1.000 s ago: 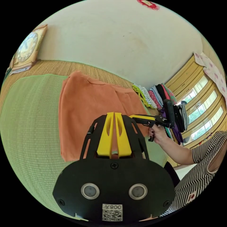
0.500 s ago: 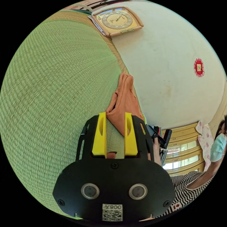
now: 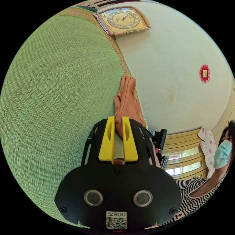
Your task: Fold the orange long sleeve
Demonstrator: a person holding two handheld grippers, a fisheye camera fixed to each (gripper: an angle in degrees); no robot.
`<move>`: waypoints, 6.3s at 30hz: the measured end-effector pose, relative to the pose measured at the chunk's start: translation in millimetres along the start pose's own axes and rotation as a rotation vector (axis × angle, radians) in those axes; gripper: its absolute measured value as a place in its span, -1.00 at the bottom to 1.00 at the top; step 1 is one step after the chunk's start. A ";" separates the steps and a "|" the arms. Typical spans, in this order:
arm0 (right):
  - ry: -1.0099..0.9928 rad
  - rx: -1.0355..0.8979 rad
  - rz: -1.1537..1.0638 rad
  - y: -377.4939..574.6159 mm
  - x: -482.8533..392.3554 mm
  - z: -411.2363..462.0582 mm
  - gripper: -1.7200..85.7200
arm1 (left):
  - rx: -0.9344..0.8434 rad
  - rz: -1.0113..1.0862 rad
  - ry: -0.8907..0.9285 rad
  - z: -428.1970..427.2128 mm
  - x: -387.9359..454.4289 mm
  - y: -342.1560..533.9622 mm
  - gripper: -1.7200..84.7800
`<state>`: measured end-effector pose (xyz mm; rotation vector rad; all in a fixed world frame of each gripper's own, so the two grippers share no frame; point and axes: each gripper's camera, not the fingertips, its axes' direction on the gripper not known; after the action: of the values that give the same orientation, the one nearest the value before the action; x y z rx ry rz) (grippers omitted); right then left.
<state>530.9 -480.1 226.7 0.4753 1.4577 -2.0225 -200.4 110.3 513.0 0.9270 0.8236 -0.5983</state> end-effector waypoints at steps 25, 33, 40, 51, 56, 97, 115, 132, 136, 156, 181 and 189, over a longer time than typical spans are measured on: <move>-0.266 0.194 0.193 56.6 154.3 -102.8 -0.96 | -0.217 0.869 0.025 137.1 278.3 123.1 -0.90; -0.416 0.144 0.258 118.5 216.0 -128.3 -0.96 | -0.361 1.100 0.061 220.6 363.3 199.5 -0.90; -0.682 0.465 0.482 197.6 345.5 -202.9 -0.95 | -0.670 1.232 0.072 309.1 391.8 285.6 -0.90; -0.972 0.314 0.467 169.3 435.8 -205.3 -0.78 | -0.565 1.064 0.107 325.3 386.5 306.7 -0.90; -0.918 0.337 0.514 175.1 448.3 -216.4 -0.80 | -0.469 1.029 0.152 318.5 389.2 307.6 -0.90; -0.231 0.301 0.241 81.9 323.7 -290.2 -0.96 | -0.742 1.164 -0.076 475.7 365.9 366.4 -0.79; -0.064 0.064 -0.032 128.6 181.0 -222.6 -0.96 | -0.539 0.900 -0.166 385.1 274.7 247.2 -0.94; -0.398 0.138 0.267 180.5 261.8 -217.3 -0.73 | -0.507 0.355 0.050 316.9 140.5 112.1 -0.65; -0.471 0.141 0.329 182.2 284.4 -210.6 -0.73 | -0.539 0.284 0.140 323.3 119.3 89.3 -0.63; -0.664 0.034 0.408 166.0 351.9 -177.5 -0.72 | -0.649 0.205 0.222 329.9 79.1 -1.5 -0.60; -0.707 0.060 0.458 161.0 385.5 -193.7 -0.85 | -0.680 0.117 0.332 347.5 75.9 -25.8 -0.66; -0.764 0.078 0.472 172.4 394.2 -205.0 -0.86 | -0.706 0.129 0.314 359.5 85.5 -14.9 -0.71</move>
<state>332.2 -426.5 -203.1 0.0368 0.7183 -1.6076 -37.8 -218.5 560.0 0.4171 1.1440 -0.0224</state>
